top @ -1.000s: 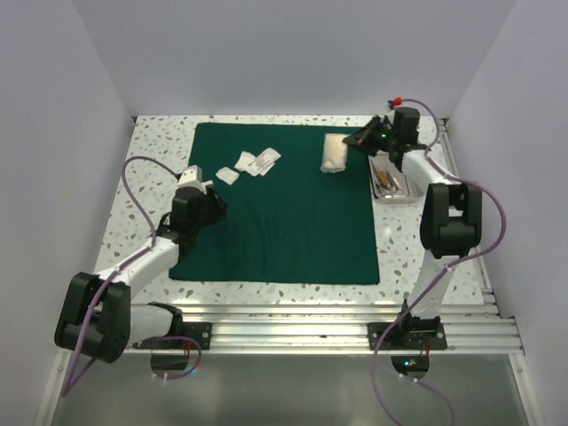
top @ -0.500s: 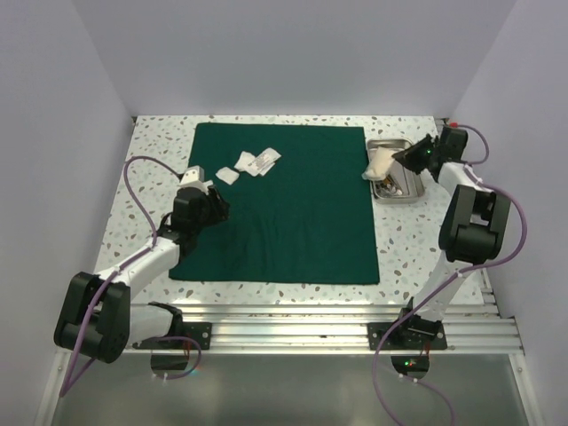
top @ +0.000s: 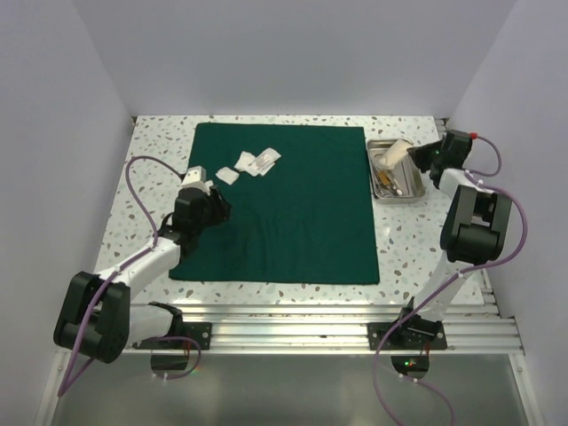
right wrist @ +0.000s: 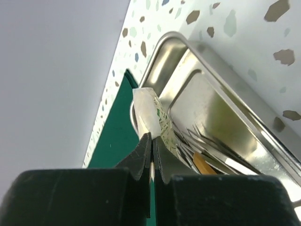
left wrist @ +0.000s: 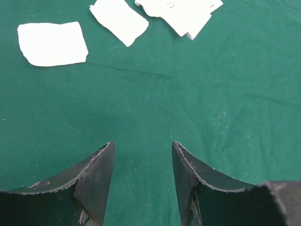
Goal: Prepare the surgical pack
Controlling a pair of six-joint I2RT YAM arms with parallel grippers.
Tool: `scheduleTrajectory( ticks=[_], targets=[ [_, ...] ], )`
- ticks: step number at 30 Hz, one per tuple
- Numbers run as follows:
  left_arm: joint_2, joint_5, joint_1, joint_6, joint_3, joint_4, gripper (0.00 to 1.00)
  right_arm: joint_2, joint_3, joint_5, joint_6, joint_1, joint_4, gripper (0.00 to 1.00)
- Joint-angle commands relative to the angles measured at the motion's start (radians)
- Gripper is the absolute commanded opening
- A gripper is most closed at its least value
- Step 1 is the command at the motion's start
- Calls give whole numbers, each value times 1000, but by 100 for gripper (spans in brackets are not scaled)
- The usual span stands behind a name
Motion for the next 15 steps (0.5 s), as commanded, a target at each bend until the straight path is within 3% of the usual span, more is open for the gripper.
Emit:
scheduleTrajectory(
  ticks=[1, 12, 14, 15],
  targets=[
    [5, -6, -6, 30, -9, 67, 56, 3, 52, 100, 59, 0, 66, 0],
    [11, -37, -11, 30, -6, 61, 56, 78, 44, 95, 61, 22, 121, 0],
    [13, -40, -12, 30, -6, 61, 56, 68, 35, 115, 50, 25, 94, 30],
    [14, -42, -12, 30, -6, 61, 56, 58, 29, 141, 41, 29, 85, 39]
  ],
)
